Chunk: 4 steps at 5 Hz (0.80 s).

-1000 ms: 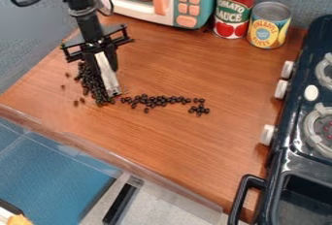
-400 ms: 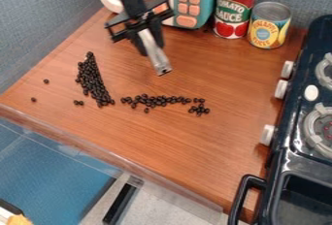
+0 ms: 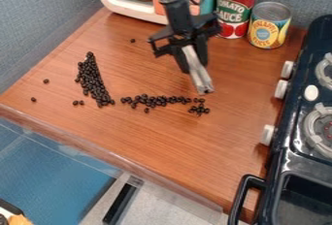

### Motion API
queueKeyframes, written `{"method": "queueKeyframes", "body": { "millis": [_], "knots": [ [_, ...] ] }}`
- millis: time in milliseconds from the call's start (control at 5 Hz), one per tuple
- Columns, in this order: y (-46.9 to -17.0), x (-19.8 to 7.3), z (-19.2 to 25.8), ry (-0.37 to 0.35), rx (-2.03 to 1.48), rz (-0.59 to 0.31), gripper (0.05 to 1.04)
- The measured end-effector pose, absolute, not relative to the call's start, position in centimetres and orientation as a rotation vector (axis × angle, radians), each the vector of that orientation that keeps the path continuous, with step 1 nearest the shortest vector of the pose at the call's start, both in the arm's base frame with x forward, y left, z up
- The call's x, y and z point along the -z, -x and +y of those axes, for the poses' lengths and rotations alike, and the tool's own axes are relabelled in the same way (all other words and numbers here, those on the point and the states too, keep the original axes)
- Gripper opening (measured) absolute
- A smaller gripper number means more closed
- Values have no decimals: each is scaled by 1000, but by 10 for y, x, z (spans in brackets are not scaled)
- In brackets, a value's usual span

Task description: Sweep into pile

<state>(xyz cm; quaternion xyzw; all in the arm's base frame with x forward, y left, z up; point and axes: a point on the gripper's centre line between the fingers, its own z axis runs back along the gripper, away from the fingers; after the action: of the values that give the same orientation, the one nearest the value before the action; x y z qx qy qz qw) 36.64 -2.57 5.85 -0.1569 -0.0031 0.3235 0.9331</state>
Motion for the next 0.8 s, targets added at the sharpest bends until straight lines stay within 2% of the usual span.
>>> {"method": "queueKeyframes", "body": {
  "millis": [400,800],
  "knots": [
    [-332,-37,-70,284,-466,-4,344],
    [-319,-23,-69,257,-394,-17,344]
  ]
}}
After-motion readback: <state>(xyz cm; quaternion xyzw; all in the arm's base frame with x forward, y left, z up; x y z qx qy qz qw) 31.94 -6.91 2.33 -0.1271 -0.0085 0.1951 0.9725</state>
